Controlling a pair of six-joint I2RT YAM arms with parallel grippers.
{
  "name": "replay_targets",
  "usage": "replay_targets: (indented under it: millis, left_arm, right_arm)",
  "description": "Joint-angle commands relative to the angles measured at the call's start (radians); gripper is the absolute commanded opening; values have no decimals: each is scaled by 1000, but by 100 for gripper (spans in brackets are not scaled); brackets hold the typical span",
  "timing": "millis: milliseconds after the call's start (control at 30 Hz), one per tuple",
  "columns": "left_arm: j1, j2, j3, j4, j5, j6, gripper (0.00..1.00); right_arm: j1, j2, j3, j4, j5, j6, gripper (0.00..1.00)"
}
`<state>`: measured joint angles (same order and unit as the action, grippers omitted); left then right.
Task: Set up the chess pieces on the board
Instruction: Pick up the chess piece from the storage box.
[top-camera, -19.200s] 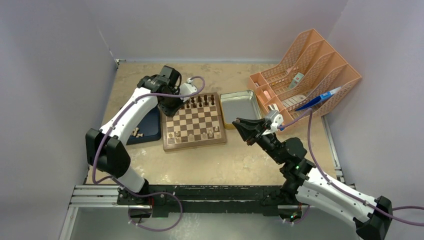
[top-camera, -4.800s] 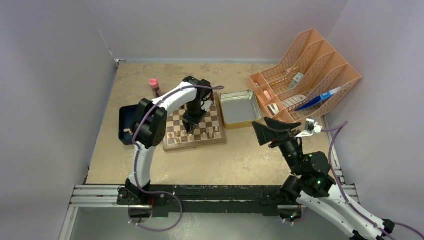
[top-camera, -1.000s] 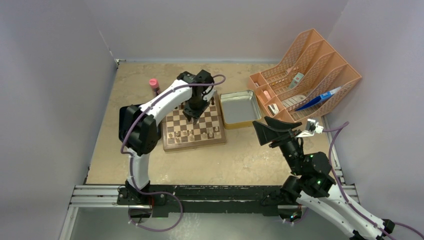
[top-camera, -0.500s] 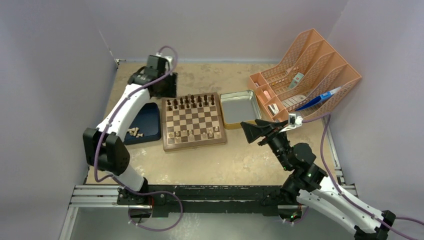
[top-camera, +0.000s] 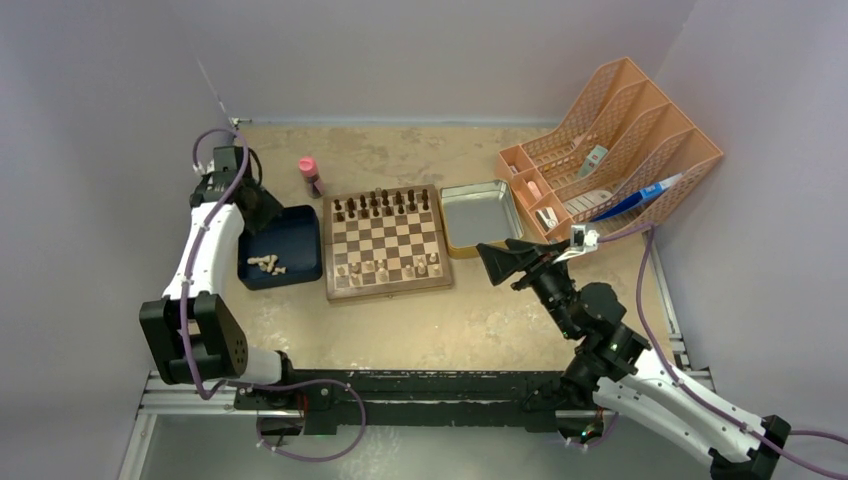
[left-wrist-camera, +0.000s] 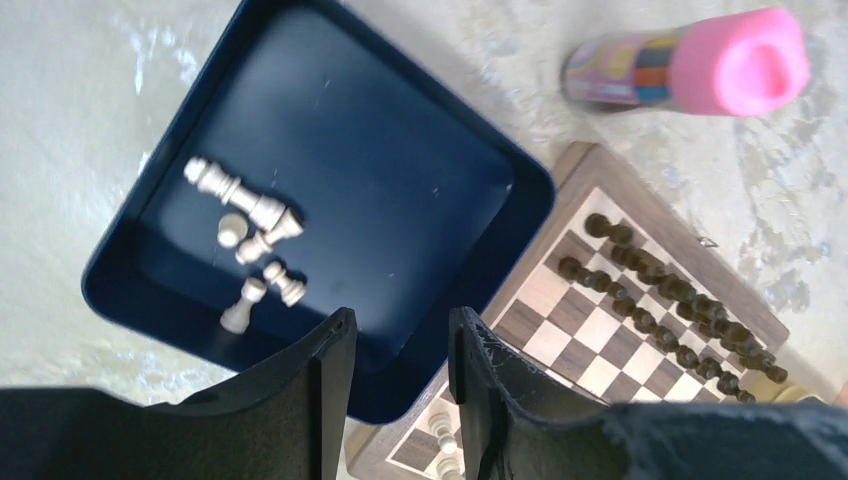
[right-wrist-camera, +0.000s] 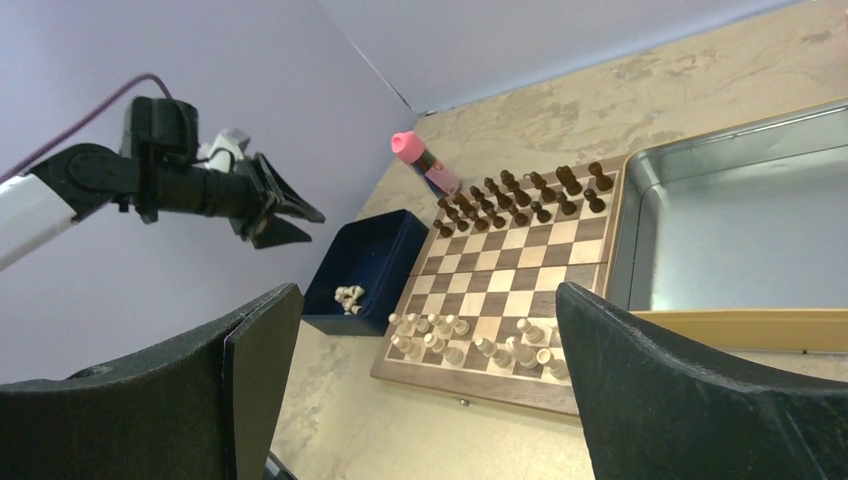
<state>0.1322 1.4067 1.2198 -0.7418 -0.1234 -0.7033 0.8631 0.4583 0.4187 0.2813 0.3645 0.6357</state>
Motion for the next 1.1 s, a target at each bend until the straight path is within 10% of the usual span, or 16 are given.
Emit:
replay_targets:
  millis: [0,633,1067]
  left_arm:
    - [6,-36,-53,6,2,-153,38]
    - [6,-150,-242,272,265,109,40]
    - [7,-251,-316,197,61,-181,37]
  right_arm:
    - [0,8,29,55,-19,4,99]
    - [0,296,209,-225,140,-40,99]
    - [0,355,186,-185,92,-53,94]
